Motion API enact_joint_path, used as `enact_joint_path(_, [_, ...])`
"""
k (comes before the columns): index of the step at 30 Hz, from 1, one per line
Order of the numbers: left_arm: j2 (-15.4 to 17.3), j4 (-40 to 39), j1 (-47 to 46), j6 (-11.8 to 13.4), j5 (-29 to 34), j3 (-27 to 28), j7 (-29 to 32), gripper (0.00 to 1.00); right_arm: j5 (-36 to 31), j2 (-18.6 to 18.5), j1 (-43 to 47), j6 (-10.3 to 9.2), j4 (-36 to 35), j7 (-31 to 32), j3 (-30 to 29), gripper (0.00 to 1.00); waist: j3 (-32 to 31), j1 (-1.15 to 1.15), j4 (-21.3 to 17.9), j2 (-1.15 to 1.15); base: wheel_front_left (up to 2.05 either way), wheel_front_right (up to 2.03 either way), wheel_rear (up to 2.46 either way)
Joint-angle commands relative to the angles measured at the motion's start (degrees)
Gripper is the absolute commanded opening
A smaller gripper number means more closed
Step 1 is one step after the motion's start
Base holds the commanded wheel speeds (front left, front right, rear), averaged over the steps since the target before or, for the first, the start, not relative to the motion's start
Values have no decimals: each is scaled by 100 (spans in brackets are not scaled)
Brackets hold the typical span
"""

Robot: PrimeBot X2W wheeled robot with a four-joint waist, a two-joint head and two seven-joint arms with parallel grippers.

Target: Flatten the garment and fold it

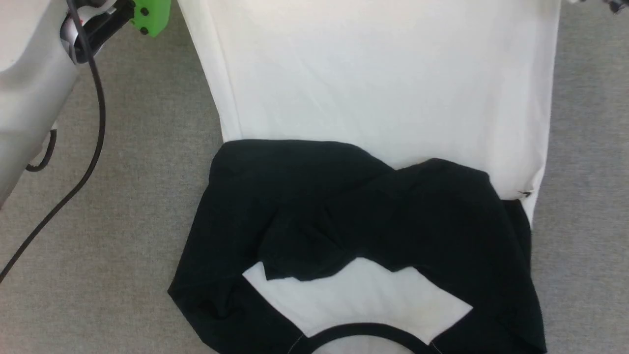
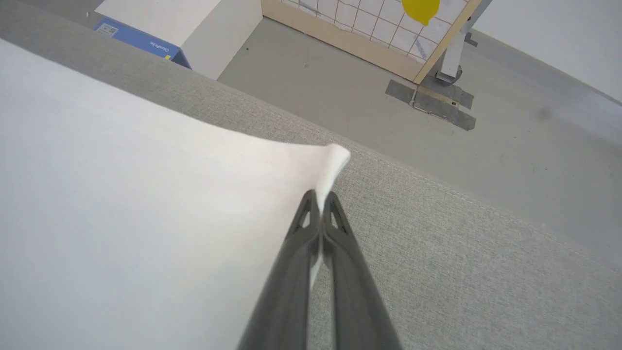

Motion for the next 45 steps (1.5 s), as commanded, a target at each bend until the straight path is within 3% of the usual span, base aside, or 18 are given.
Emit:
enact_joint_path(1, [56,71,24,2,-12,-23,-134,0,93,-49,147,-9,7,-186,100,0,-451,0,-168,0,0,0,0])
enact_joint_path(8, [175,58,550,2,-5,-257,-608,0,454,-297,778,-9,-309,-1202,664,0,-1288,0,-236,0,0,0,0])
enact_joint_path(14, [555,-499,1331,151,107,-440,-974,0,707,-647,1690,-9,-921,-2127,1003,0,-1999,0,-264,0,0,0,0])
enact_joint_path(20, [1228,-1806,2416,684,42,-563,-1094,0,884,-1080,2874,-9,-1742,-2580,1060,0,-2600,0,-282,0,0,0,0])
enact_joint_path(26, [1973,-3374,3664,1486,-312,-636,-1146,0,961,-1411,4303,-9,-2691,-2524,912,0,-3050,0,-324,0,0,0,0])
enact_joint_path(31, [2310,-4119,4622,1950,-507,-722,-1200,0,1058,-1539,5447,-9,-3056,-2399,735,0,-3274,0,-296,0,0,0,0])
enact_joint_path(36, [2176,-4377,5357,2101,-627,-780,-1151,0,1225,-1410,6483,-9,-3077,-2299,368,0,-3291,0,-202,0,0,0,0])
enact_joint_path(42, [1782,-3972,6019,1963,-586,-813,-967,0,1258,-1115,7374,-9,-2942,-2225,90,0,-3226,0,-140,0,0,0,0])
enact_joint_path(45, [1515,-3523,6280,1772,-542,-819,-909,0,1195,-923,7752,-9,-2787,-2202,50,0,-3188,0,-116,0,0,0,0])
